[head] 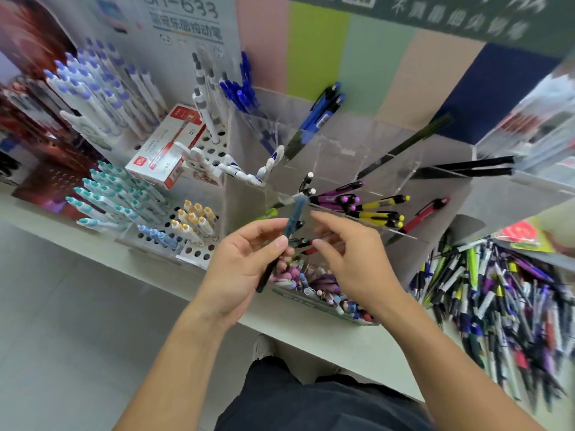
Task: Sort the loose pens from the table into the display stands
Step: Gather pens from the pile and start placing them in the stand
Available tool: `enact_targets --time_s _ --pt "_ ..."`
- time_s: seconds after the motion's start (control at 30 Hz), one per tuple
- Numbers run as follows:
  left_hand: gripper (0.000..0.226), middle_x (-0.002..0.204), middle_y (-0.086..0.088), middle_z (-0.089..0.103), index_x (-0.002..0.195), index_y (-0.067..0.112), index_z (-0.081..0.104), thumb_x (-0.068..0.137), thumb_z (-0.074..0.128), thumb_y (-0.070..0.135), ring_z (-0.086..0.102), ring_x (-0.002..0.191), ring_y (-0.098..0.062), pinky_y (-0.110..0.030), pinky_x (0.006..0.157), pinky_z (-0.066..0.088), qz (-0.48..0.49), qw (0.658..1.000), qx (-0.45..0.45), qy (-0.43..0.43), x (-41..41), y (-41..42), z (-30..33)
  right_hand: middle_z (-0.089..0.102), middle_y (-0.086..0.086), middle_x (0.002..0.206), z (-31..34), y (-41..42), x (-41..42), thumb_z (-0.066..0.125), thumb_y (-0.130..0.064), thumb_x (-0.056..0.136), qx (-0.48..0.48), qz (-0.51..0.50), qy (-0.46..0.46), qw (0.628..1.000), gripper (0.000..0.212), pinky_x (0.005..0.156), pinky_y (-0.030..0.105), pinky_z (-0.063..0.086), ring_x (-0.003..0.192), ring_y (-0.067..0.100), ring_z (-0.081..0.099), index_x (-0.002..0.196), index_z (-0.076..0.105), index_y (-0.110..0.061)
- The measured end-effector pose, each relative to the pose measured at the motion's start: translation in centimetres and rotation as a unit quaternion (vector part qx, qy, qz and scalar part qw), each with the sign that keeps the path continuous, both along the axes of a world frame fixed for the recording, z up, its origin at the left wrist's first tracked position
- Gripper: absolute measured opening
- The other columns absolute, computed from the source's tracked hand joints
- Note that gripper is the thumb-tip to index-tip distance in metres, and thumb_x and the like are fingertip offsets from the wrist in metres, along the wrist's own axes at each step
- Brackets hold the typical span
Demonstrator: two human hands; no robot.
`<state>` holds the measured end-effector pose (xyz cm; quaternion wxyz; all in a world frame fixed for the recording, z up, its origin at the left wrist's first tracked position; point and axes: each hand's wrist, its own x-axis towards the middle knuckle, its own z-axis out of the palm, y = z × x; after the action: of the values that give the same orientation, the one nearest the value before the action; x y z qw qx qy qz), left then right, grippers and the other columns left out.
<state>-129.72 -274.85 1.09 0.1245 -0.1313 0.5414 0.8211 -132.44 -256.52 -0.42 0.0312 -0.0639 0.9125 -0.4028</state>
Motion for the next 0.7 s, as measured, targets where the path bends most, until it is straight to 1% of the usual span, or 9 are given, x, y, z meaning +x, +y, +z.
enact_targets --time_s 0.07,0.13,0.23,0.33,0.43,0.47,0.53,0.63,0.7 --pt "0.025 0.080 -0.003 0.074 0.099 0.012 0.072 0.076 0.074 0.005 0.065 0.067 -0.014 -0.021 0.060 0.056 -0.008 0.997 -0.075 0.024 -0.3 1.0 -0.1 0.074 -0.012 0.090 2.0 1.9 1.0 0.066 -0.018 0.097 -0.115 -0.050 -0.043 0.991 0.021 0.076 0.030 0.058 0.082 0.007 0.069 0.116 0.073 -0.024" --pt "0.023 0.080 -0.002 0.076 0.092 0.013 0.074 0.078 0.078 -0.004 0.069 0.070 -0.012 -0.021 0.065 0.056 -0.048 0.985 -0.154 0.068 -0.4 2.7 0.1 0.073 -0.004 0.078 3.8 3.3 2.1 0.065 -0.023 0.095 -0.255 -0.057 -0.115 0.958 0.014 0.061 0.028 0.056 0.067 0.013 0.068 0.105 0.074 -0.021" --pt "0.027 0.084 0.000 0.077 0.089 0.017 0.075 0.076 0.081 -0.006 0.072 0.077 -0.010 -0.019 0.069 0.056 -0.125 0.960 -0.215 0.128 0.0 6.1 0.4 0.065 0.006 0.063 4.3 5.5 4.0 0.067 -0.019 0.090 -0.304 -0.094 -0.100 0.943 0.012 0.050 0.026 0.051 0.053 0.018 0.060 0.094 0.072 -0.010" --pt "0.031 0.094 0.010 0.073 0.098 0.027 0.071 0.077 0.086 0.010 0.069 0.088 -0.006 -0.019 0.074 0.056 -0.115 0.927 -0.321 0.159 -0.3 8.2 -0.6 0.065 0.007 0.065 3.8 9.3 5.9 0.067 -0.013 0.095 -0.240 -0.217 0.034 0.946 0.008 0.052 0.025 0.050 0.054 0.015 0.059 0.089 0.072 -0.015" --pt "0.021 0.085 0.008 0.070 0.094 0.026 0.069 0.081 0.083 0.017 0.066 0.075 -0.008 -0.021 0.067 0.053 -0.078 0.924 -0.352 0.125 -0.7 8.2 -1.5 0.065 -0.015 0.070 3.1 11.9 7.1 0.070 -0.014 0.093 -0.051 -0.240 0.142 0.959 0.009 0.064 0.012 0.045 0.068 0.004 0.061 0.087 0.070 -0.021" --pt "0.016 0.082 0.006 0.070 0.092 0.023 0.069 0.084 0.081 0.017 0.065 0.072 -0.008 -0.022 0.066 0.053 -0.087 0.928 -0.345 0.115 -0.9 8.2 -1.8 0.066 -0.017 0.077 2.5 12.2 7.4 0.071 -0.014 0.092 -0.009 -0.219 0.146 0.965 0.006 0.068 0.009 0.044 0.074 0.002 0.061 0.089 0.072 -0.019" --pt "0.008 0.080 0.004 0.070 0.091 0.021 0.071 0.087 0.078 0.018 0.063 0.069 -0.007 -0.023 0.065 0.052 -0.118 0.929 -0.334 0.109 -1.0 8.4 -2.1 0.067 -0.010 0.084 0.7 11.9 7.5 0.073 -0.015 0.090 0.047 -0.169 0.135 0.975 0.003 0.073 0.016 0.048 0.078 0.003 0.060 0.093 0.073 -0.014" --pt "0.006 0.078 0.005 0.070 0.089 0.022 0.071 0.089 0.076 0.018 0.062 0.069 -0.005 -0.022 0.066 0.053 -0.149 0.922 -0.339 0.111 -1.1 9.2 -2.4 0.071 -0.002 0.090 -1.9 10.8 6.8 0.077 -0.015 0.088 0.082 -0.131 0.113 0.982 0.014 0.076 0.033 0.056 0.080 0.013 0.064 0.100 0.072 -0.012" --pt "0.008 0.078 0.004 0.070 0.087 0.024 0.071 0.090 0.075 0.017 0.063 0.068 -0.006 -0.022 0.064 0.052 -0.160 0.918 -0.344 0.113 -1.0 9.9 -2.7 0.069 -0.004 0.088 -2.7 10.4 6.4 0.080 -0.012 0.085 0.078 -0.132 0.088 0.984 0.020 0.073 0.037 0.057 0.075 0.012 0.061 0.103 0.071 -0.014"
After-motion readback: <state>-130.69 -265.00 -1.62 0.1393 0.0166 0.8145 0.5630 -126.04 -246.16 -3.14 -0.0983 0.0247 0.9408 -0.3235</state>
